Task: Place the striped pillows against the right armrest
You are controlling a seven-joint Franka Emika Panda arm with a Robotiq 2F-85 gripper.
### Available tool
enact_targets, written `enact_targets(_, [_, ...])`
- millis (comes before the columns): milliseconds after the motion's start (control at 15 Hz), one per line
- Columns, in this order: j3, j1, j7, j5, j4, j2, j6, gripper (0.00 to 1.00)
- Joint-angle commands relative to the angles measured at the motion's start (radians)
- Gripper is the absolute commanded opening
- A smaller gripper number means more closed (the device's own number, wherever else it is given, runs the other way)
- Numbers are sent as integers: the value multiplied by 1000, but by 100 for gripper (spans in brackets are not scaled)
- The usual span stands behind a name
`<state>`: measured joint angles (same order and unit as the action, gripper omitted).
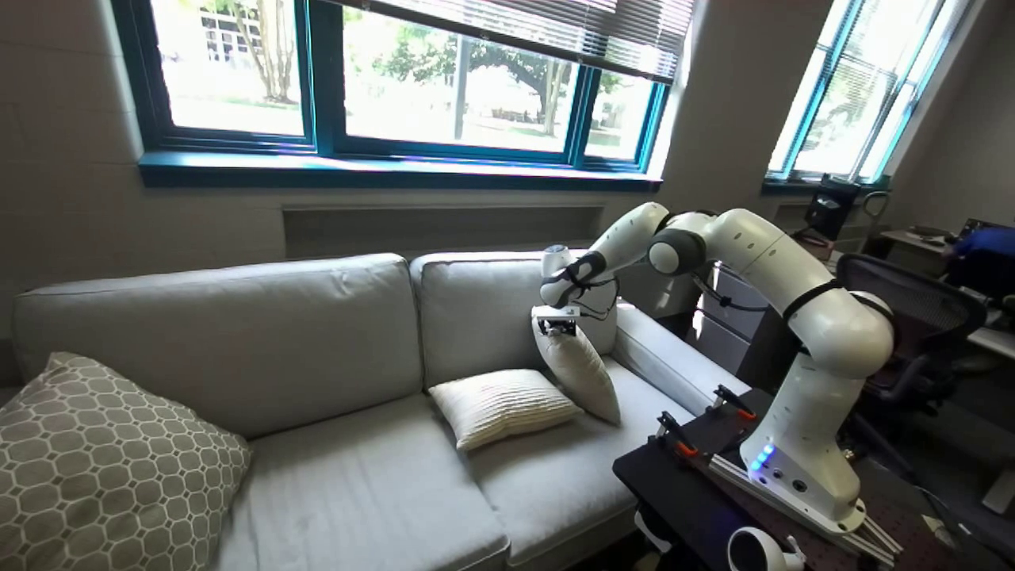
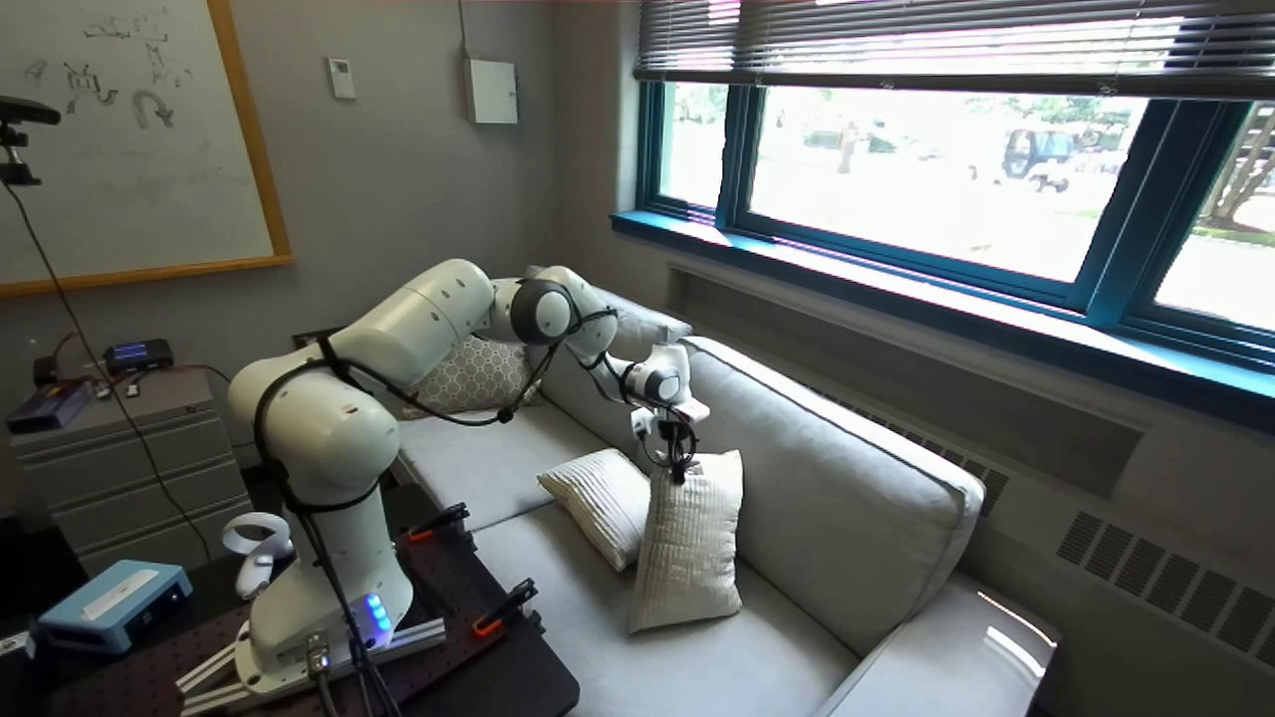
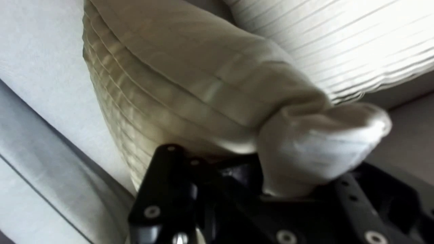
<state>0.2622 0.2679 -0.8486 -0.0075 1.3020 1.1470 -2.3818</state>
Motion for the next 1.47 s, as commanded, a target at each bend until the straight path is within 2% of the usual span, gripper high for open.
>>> enact_targets(0, [39, -29, -111, 1, 238, -129, -200, 0])
enact_targets(200, [74, -45, -195, 29, 391, -182, -399, 0])
enact_targets(400, [124, -30, -272, 93, 554, -212, -611, 0])
enact_targets(600, [185, 4, -314, 210, 728, -228, -812, 0])
enact_targets(800, [213, 20, -274, 373, 904, -248, -982, 0])
enact_targets(933, [160, -38, -221, 443, 983, -263, -1067, 0])
enact_targets(1067, [83, -122, -176, 459, 1033, -281, -1110, 0])
enact_targets(1133, [47, -164, -156, 446, 1032, -294, -1090, 0])
enact_targets(1267, [-82, -317, -107, 364, 1054, -331, -1092, 0])
enact_targets(1400, [-186, -429, -52, 308, 1067, -348, -1090, 1])
